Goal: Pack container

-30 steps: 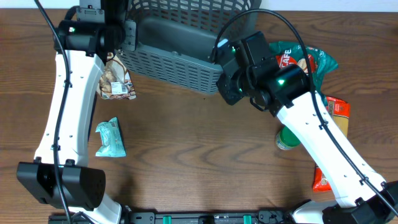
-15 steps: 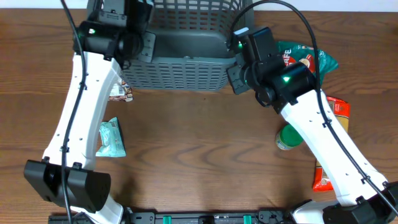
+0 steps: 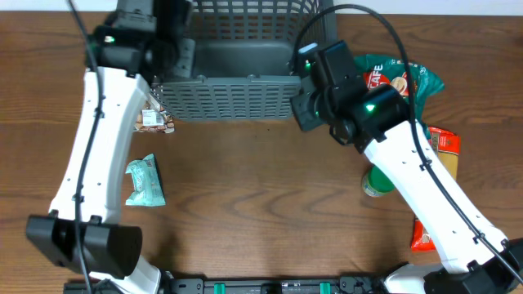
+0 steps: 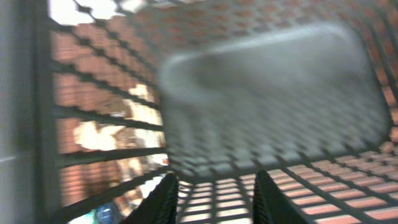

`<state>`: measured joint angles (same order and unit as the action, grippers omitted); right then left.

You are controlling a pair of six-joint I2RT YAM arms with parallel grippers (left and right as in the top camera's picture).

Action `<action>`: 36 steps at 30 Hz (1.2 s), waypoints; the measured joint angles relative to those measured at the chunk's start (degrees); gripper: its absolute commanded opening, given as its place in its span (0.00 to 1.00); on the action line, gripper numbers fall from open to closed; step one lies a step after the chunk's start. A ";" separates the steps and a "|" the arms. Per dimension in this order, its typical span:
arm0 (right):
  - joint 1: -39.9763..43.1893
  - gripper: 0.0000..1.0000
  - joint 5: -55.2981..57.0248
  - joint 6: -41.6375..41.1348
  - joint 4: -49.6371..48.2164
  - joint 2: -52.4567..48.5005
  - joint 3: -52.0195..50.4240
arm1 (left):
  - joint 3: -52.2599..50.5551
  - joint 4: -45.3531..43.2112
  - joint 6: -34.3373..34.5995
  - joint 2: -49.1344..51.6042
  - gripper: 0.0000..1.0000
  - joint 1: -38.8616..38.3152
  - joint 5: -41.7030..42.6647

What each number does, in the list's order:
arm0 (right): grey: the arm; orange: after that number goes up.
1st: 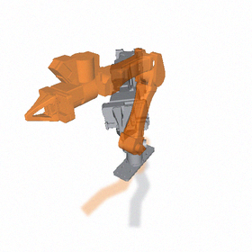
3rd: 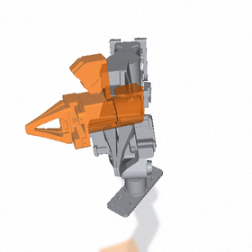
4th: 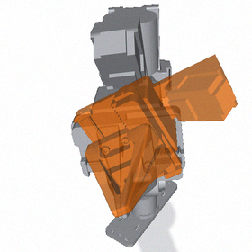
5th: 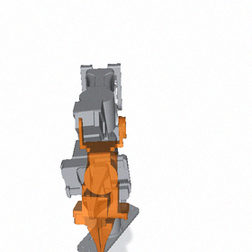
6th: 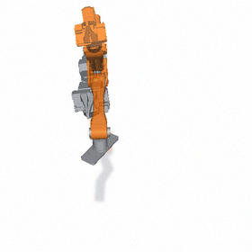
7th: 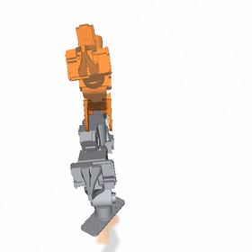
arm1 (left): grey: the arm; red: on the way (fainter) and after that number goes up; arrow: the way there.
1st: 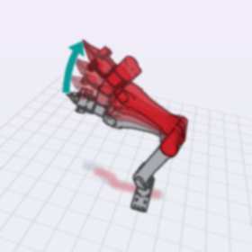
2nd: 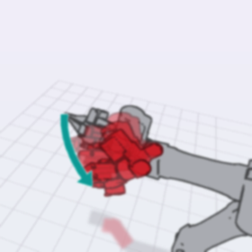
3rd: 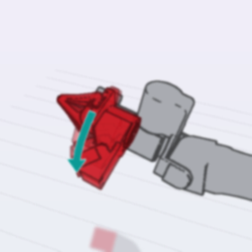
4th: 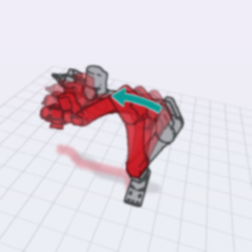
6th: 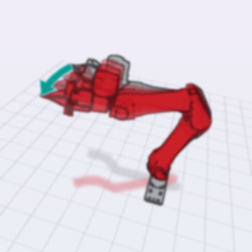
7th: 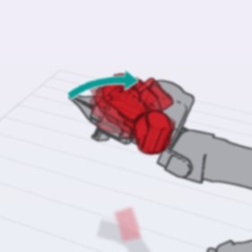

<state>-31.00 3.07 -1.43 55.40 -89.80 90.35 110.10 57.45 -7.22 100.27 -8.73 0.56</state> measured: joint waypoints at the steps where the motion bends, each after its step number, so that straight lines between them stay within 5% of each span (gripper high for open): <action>1: -0.57 0.01 -0.79 0.59 0.59 0.09 0.85 | 0.37 0.02 0.22 -0.79 0.32 0.59 -1.01; 4: -2.10 0.01 -2.40 1.75 1.51 0.79 4.90 | 1.29 0.26 1.40 -4.07 0.43 2.36 -4.00; 7: -2.62 0.01 -1.73 1.46 0.00 2.14 10.29 | 1.97 1.53 3.06 -8.04 0.68 4.52 -5.97; 11: -1.01 0.01 3.04 -0.39 -6.84 4.15 13.75 | 2.93 4.87 5.95 -11.28 0.80 8.33 -7.28; 21: 8.37 0.01 1.44 -5.22 -14.53 -5.66 14.12 | 3.02 9.11 15.19 -10.47 0.82 17.16 -8.11; 36: 9.57 0.01 -3.39 -5.35 -23.74 -13.94 13.73 | 3.02 9.60 17.09 -9.49 0.82 18.18 -8.26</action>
<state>-21.43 -0.32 -6.79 31.66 -103.74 104.07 113.12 67.05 9.87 90.78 9.45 -7.70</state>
